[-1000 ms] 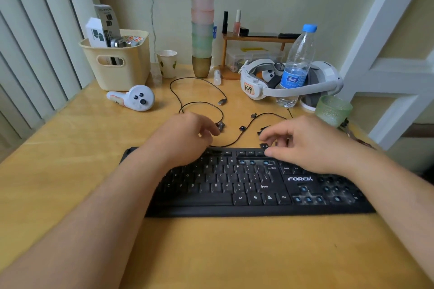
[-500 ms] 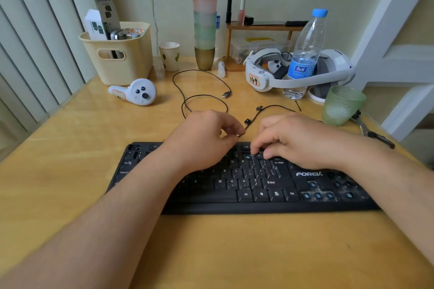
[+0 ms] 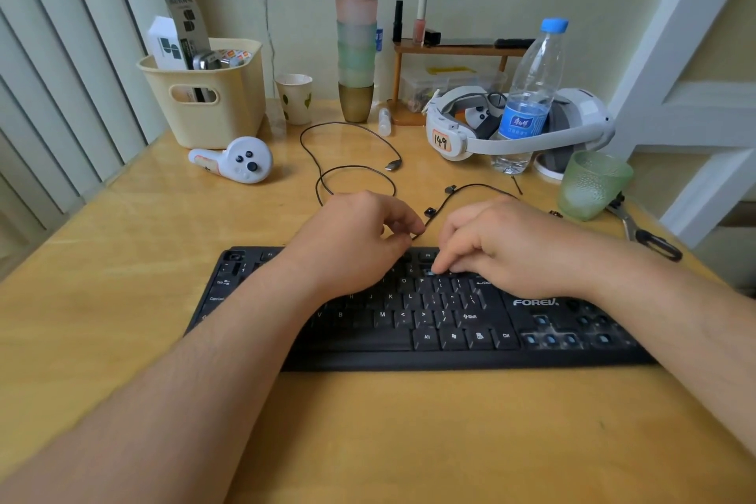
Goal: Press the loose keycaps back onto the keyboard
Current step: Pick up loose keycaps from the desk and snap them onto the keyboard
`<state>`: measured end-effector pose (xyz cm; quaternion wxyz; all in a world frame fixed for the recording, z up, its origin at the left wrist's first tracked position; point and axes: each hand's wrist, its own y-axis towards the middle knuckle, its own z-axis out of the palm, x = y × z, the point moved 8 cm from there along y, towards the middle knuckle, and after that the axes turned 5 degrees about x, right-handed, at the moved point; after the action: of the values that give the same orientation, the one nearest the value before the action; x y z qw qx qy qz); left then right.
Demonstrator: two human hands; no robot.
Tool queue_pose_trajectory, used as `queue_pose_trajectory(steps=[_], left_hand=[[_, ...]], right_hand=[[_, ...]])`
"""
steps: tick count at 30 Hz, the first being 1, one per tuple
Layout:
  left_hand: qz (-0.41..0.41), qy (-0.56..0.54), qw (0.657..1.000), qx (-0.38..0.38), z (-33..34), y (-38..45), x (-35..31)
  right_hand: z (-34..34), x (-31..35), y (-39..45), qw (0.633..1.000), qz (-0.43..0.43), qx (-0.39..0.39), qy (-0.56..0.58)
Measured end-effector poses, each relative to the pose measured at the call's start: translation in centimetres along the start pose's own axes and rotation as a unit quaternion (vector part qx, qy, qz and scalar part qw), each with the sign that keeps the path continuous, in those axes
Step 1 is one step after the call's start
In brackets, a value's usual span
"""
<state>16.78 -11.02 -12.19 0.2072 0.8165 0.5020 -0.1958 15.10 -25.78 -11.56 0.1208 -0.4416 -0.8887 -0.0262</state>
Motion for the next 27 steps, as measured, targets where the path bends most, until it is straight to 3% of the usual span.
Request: queue_pose_trajectory(steps=[7, 13, 27], left_hand=[[0.005, 0.006, 1.000, 0.002, 0.1, -0.1, -0.3], [0.003, 0.019, 1.000, 0.014, 0.7, -0.1, -0.3], [0.011, 0.024, 0.999, 0.019, 1.1, 0.0, -0.7]], right_hand=[[-1.3, -1.3, 0.8, 0.989, 0.120, -0.062, 0.054], [-1.3, -2.0, 1.5, 0.980, 0.186, -0.012, 0.073], [-0.9, -1.0, 2.0, 0.981, 0.191, 0.041, 0.012]])
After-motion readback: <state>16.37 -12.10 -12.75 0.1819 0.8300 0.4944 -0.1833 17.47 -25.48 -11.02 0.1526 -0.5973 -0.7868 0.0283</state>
